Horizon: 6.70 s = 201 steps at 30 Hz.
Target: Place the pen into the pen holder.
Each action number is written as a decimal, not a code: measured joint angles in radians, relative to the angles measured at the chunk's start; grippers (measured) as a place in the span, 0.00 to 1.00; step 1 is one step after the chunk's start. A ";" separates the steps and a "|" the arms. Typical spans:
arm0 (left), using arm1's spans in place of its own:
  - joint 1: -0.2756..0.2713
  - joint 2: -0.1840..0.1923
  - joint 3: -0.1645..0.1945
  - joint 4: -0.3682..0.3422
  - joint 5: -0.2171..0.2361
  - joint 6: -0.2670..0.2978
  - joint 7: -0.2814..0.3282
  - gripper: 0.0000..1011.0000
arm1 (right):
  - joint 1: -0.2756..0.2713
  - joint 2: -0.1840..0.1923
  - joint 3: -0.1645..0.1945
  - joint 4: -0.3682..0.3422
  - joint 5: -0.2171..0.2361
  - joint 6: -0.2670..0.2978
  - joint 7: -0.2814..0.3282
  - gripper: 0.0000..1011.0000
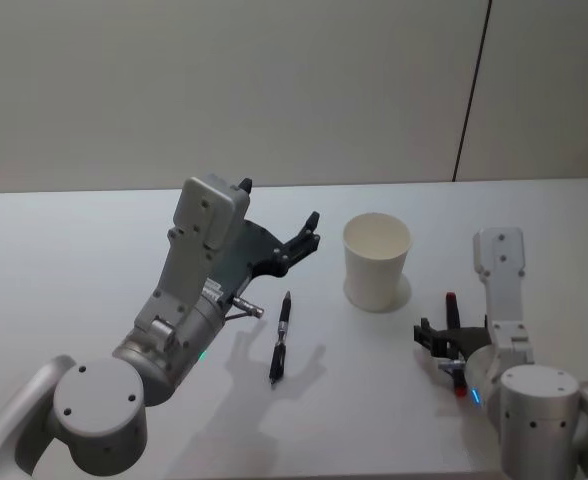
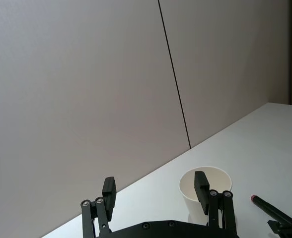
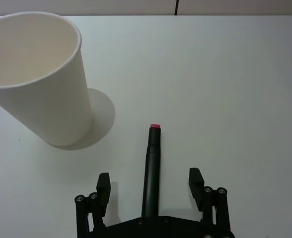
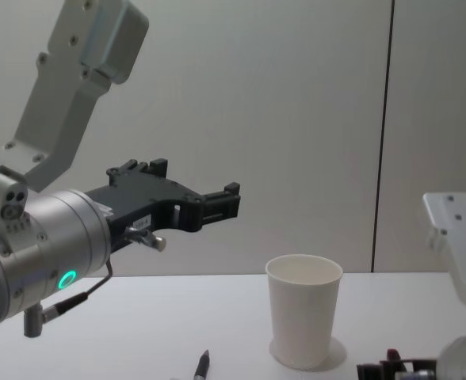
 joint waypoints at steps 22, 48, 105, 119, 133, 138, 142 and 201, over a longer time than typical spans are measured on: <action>0.000 0.000 0.000 0.000 0.000 0.000 0.000 0.99 | 0.014 -0.020 0.010 0.055 0.004 0.015 0.002 0.41; 0.000 0.000 0.000 0.000 0.000 0.000 0.000 0.99 | 0.005 -0.023 0.019 0.057 -0.032 -0.033 0.036 0.18; 0.000 0.000 0.000 0.000 0.000 0.000 0.000 0.99 | 0.059 0.027 0.069 0.074 -0.138 -0.825 0.382 0.18; 0.000 0.000 0.000 0.000 0.000 0.000 0.000 0.99 | 0.215 -0.012 0.068 0.343 -0.208 -0.988 0.440 0.18; 0.000 0.000 0.000 0.000 0.000 0.000 0.000 0.99 | 0.355 -0.053 0.058 0.614 -0.216 -1.076 0.506 0.18; 0.000 0.000 0.000 0.000 0.000 0.000 0.000 0.99 | 0.411 -0.071 0.053 0.727 -0.213 -1.111 0.523 0.18; 0.000 0.000 0.000 0.000 0.000 0.000 0.000 0.99 | 0.448 -0.083 0.051 0.801 -0.210 -1.136 0.532 0.18; 0.000 0.000 0.000 0.000 0.000 0.000 0.000 0.99 | 0.196 -0.027 0.091 0.295 -0.096 -0.869 0.408 0.99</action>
